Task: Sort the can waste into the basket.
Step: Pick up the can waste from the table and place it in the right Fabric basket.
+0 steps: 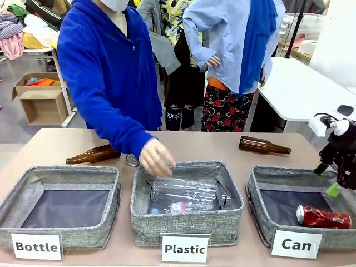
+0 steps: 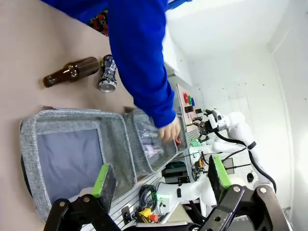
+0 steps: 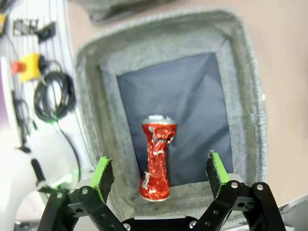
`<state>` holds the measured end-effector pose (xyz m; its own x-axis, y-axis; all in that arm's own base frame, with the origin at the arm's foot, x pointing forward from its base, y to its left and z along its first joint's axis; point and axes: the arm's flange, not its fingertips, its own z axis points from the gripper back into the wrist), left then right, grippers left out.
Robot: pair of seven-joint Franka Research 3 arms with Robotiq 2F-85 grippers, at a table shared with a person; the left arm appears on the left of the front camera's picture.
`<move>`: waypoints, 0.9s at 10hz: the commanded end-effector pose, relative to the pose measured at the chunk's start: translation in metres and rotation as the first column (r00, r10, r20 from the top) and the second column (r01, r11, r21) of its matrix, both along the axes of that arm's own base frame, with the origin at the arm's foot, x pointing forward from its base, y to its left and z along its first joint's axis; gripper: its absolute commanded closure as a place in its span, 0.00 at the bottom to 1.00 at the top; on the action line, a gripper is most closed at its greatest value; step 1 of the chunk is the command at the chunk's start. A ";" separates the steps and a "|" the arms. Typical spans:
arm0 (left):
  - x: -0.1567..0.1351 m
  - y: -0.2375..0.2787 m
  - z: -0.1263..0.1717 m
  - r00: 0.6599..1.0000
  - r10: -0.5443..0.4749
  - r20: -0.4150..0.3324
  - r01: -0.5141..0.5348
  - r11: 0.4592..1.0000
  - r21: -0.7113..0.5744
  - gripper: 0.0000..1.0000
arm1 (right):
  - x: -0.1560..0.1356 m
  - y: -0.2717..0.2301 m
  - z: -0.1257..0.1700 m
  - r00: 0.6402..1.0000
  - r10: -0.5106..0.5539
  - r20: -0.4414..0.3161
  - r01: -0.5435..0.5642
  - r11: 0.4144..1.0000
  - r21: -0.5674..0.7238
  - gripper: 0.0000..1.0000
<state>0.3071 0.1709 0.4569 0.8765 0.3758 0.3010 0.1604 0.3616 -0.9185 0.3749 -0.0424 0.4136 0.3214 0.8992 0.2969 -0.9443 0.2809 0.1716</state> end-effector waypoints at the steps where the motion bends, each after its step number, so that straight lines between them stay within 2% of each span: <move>1: 0.002 -0.001 0.001 1.000 0.007 0.016 -0.007 1.000 0.002 0.00 | -0.003 0.006 0.008 0.952 -0.307 -0.003 0.305 0.945 0.114 0.00; 2: 0.002 -0.001 0.001 1.000 0.007 0.016 -0.007 1.000 0.002 0.00 | -0.008 0.009 0.012 0.915 -0.397 -0.069 0.403 0.888 0.220 0.00; 3: 0.002 -0.001 0.001 1.000 0.007 0.016 -0.007 1.000 0.002 0.00 | -0.009 0.008 0.016 0.851 -0.480 -0.216 0.523 0.810 0.263 0.00; 4: 0.002 -0.001 0.001 1.000 0.007 0.016 -0.007 1.000 0.002 0.00 | -0.006 0.014 0.020 0.754 -0.562 -0.340 0.657 0.648 0.385 0.00; 5: 0.002 -0.001 0.001 1.000 0.007 0.016 -0.007 1.000 0.002 0.00 | 0.002 0.020 0.025 0.499 -0.692 -0.522 0.847 0.261 0.463 0.00; 6: 0.002 -0.001 0.001 1.000 0.007 0.016 -0.007 1.000 0.002 0.00 | -0.004 0.019 0.028 0.510 -0.537 -0.673 0.854 0.223 0.469 0.00; 7: 0.002 -0.001 0.001 1.000 0.007 0.016 -0.007 1.000 0.002 0.00 | -0.004 0.012 0.027 0.420 -0.527 -0.739 0.893 0.095 0.440 0.00; 8: 0.002 -0.001 0.001 1.000 0.007 0.016 -0.007 1.000 0.002 0.00 | -0.007 0.000 0.026 0.464 -0.358 -0.810 0.878 0.062 0.475 0.00; 9: 0.002 -0.001 0.001 1.000 0.007 0.016 -0.007 1.000 0.002 0.00 | -0.007 -0.018 0.017 0.489 -0.228 -0.842 0.861 -0.028 0.508 0.00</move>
